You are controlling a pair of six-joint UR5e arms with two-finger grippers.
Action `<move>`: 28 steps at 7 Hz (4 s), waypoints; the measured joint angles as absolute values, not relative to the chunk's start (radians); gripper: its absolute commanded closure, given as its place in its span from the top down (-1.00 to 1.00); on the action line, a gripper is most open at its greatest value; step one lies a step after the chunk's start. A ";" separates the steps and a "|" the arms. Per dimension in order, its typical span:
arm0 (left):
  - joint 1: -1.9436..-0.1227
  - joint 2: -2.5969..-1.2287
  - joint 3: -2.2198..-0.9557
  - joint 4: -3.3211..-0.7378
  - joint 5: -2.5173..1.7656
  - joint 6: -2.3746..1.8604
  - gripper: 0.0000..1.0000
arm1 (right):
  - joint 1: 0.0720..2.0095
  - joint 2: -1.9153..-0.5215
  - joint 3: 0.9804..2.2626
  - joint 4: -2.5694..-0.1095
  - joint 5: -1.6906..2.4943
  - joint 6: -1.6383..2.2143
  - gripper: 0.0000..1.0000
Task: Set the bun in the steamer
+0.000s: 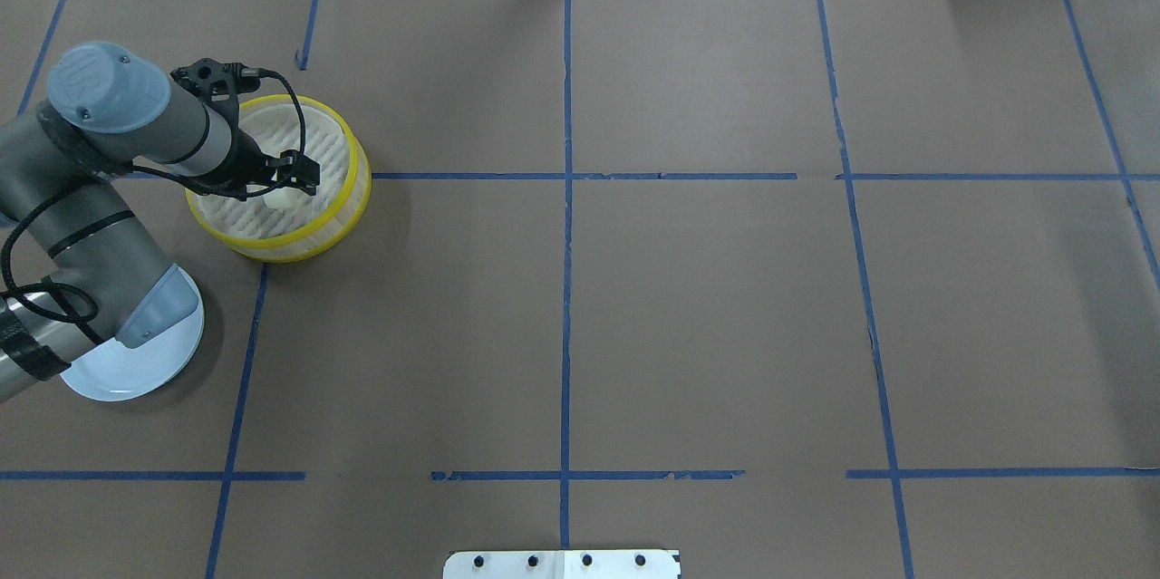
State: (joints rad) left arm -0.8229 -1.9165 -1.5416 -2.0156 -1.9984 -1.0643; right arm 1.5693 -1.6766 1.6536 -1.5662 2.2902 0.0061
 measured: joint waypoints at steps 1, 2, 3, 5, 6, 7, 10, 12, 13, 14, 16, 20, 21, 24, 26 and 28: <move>-0.826 -1.916 -1.552 -2.013 -2.000 -1.064 0.99 | 1.569 -1.677 1.654 -1.566 2.290 0.006 1.00; -0.841 -1.916 -1.579 -1.995 -2.009 -1.064 0.98 | 1.569 -1.677 1.654 -1.566 2.290 0.006 1.00; -0.875 -1.917 -1.626 -1.947 -2.033 -1.064 0.98 | 1.569 -1.677 1.654 -1.566 2.290 0.006 1.00; -0.983 -1.923 -1.712 -1.835 -2.077 -1.009 0.98 | 1.569 -1.677 1.654 -1.566 2.290 0.006 1.00; -1.071 -1.918 -1.724 -1.814 -2.128 -0.920 0.98 | 1.569 -1.677 1.654 -1.566 2.290 0.006 1.00; -1.171 -1.897 -1.723 -1.801 -2.198 -0.793 0.98 | 1.569 -1.677 1.654 -1.566 2.290 0.006 1.00; -1.421 -1.743 -1.701 -1.757 -2.314 -0.394 0.98 | 1.569 -1.677 1.654 -1.566 2.290 0.006 1.00; -1.537 -1.671 -1.650 -1.706 -2.354 -0.193 0.98 | 1.569 -1.677 1.654 -1.566 2.290 0.006 1.00; -1.580 -1.658 -1.612 -1.679 -2.390 -0.137 0.98 | 1.569 -1.677 1.654 -1.566 2.290 0.006 1.00; -1.600 -1.640 -1.592 -1.656 -2.412 -0.062 0.97 | 1.569 -1.677 1.654 -1.566 2.290 0.006 1.00; -1.612 -1.603 -1.585 -1.568 -2.409 0.101 0.96 | 1.569 -1.677 1.654 -1.566 2.290 0.006 1.00; -1.617 -1.581 -1.638 -1.394 -2.402 0.183 1.00 | 1.569 -1.677 1.654 -1.566 2.290 0.006 1.00; -1.617 -1.565 -1.653 -1.388 -2.404 0.183 1.00 | 1.569 -1.677 1.654 -1.566 2.290 0.006 1.00; -1.617 -1.507 -1.688 -1.400 -2.409 0.187 1.00 | 1.569 -1.677 1.654 -1.566 2.290 0.006 1.00; -1.622 -1.514 -1.714 -1.415 -2.405 0.183 1.00 | 1.569 -1.677 1.654 -1.566 2.290 0.006 1.00; -1.637 -1.530 -1.721 -1.414 -2.405 0.183 1.00 | 1.569 -1.677 1.654 -1.566 2.290 0.006 1.00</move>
